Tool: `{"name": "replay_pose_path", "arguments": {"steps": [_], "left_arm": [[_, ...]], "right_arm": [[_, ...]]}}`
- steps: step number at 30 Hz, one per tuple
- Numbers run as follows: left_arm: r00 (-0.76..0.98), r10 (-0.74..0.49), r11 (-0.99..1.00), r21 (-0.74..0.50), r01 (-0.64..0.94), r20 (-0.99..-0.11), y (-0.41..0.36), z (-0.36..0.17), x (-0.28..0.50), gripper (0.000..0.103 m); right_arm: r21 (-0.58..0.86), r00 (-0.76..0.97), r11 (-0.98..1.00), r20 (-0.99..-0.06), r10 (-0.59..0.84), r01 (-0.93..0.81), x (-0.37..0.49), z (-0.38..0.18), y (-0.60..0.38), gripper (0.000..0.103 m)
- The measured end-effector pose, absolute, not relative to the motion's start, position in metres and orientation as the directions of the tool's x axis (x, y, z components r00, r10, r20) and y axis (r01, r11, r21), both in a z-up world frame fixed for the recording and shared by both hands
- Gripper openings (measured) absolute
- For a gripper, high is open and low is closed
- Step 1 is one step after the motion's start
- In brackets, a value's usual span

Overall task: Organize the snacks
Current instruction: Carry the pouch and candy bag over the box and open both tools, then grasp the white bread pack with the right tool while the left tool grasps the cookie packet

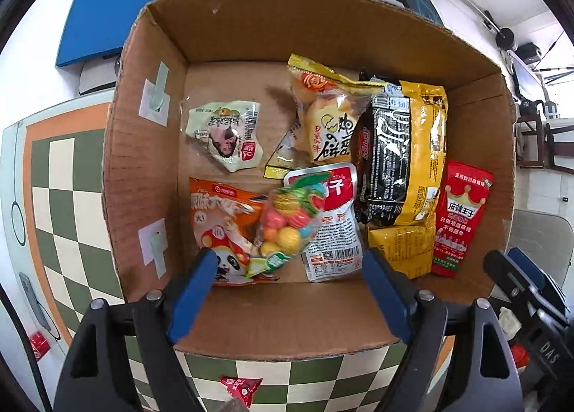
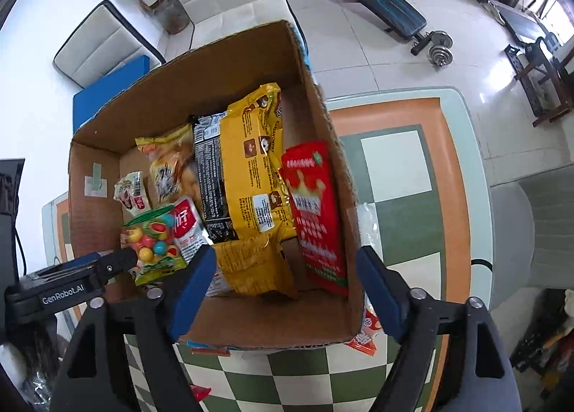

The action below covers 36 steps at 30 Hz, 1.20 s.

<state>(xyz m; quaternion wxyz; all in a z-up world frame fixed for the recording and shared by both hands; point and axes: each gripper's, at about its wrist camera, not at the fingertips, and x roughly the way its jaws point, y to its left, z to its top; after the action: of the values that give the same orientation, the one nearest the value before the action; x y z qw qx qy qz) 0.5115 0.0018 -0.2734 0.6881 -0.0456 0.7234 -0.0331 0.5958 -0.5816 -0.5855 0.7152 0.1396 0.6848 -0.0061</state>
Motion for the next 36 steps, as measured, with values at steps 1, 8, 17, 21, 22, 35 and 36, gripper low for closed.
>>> {"name": "replay_pose_path", "arguments": {"steps": [1,8,17,21,22,35,36], "left_arm": [[-0.044,-0.109,0.994,-0.108,-0.016,-0.993,0.0,-0.271,0.512,0.083],[0.042,-0.121,0.993,-0.121,-0.004,-0.992,0.001,-0.249,0.506,0.094],[0.221,-0.116,0.993,-0.118,0.005,-0.968,0.01,-0.213,0.473,0.094],[0.278,-0.09,0.994,-0.102,-0.031,-0.956,0.02,-0.203,0.446,0.094],[0.297,-0.073,0.994,-0.093,-0.051,-0.952,0.024,-0.2,0.436,0.094],[0.15,0.028,0.966,-0.011,-0.258,-0.988,0.09,-0.289,0.359,0.094],[0.137,0.033,0.964,-0.005,-0.266,-0.99,0.092,-0.298,0.36,0.094]], "right_arm": [[0.191,0.056,0.963,-0.981,0.184,0.192,0.595,-0.585,-0.579,0.089],[0.178,0.054,0.97,-0.984,0.172,0.166,0.588,-0.582,-0.571,0.092],[0.222,0.135,0.97,-0.969,0.208,0.096,0.566,-0.561,-0.556,0.094],[0.236,0.164,0.968,-0.961,0.221,0.082,0.549,-0.55,-0.55,0.094],[0.237,0.17,0.967,-0.96,0.22,0.088,0.543,-0.548,-0.549,0.094],[0.396,0.087,0.847,-0.916,0.392,0.354,0.449,-0.626,-0.561,0.066],[0.388,0.079,0.846,-0.918,0.388,0.365,0.447,-0.635,-0.561,0.064]]}}
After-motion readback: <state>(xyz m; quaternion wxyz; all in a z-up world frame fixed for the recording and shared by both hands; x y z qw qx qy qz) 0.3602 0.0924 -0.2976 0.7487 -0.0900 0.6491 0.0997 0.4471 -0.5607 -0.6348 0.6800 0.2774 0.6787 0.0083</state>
